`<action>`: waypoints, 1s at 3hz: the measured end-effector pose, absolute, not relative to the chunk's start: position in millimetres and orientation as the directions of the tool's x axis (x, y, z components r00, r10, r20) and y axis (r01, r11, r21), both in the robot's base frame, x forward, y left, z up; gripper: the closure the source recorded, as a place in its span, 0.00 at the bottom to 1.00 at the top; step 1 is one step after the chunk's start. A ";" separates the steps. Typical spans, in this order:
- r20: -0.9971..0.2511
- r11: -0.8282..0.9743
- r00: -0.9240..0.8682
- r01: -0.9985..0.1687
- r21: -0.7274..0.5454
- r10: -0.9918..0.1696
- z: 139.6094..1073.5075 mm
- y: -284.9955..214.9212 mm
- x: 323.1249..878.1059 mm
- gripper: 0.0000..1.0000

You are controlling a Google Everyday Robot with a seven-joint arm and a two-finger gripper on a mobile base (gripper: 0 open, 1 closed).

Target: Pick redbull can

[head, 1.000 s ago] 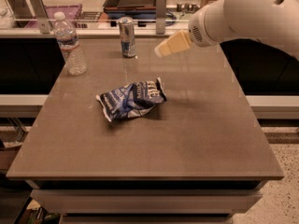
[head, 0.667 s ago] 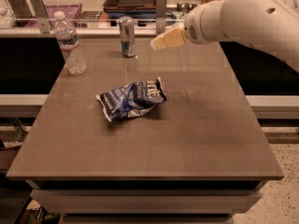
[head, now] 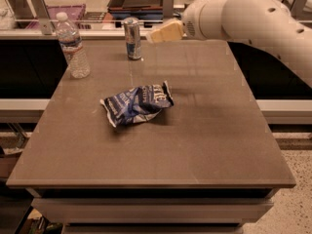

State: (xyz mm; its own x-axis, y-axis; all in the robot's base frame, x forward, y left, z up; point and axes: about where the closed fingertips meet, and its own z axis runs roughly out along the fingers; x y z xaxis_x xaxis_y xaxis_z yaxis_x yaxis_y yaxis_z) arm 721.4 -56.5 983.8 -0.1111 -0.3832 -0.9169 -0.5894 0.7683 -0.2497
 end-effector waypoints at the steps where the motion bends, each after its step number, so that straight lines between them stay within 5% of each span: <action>1: -0.933 0.732 -0.096 -0.650 -0.205 -0.347 979.9 -32.8 740.4 0.00; 3: -0.952 0.668 -0.106 -0.734 -0.121 -0.289 963.1 7.3 773.2 0.00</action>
Offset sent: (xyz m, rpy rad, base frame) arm 0.0560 0.0634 -0.0201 0.1327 0.0720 0.2046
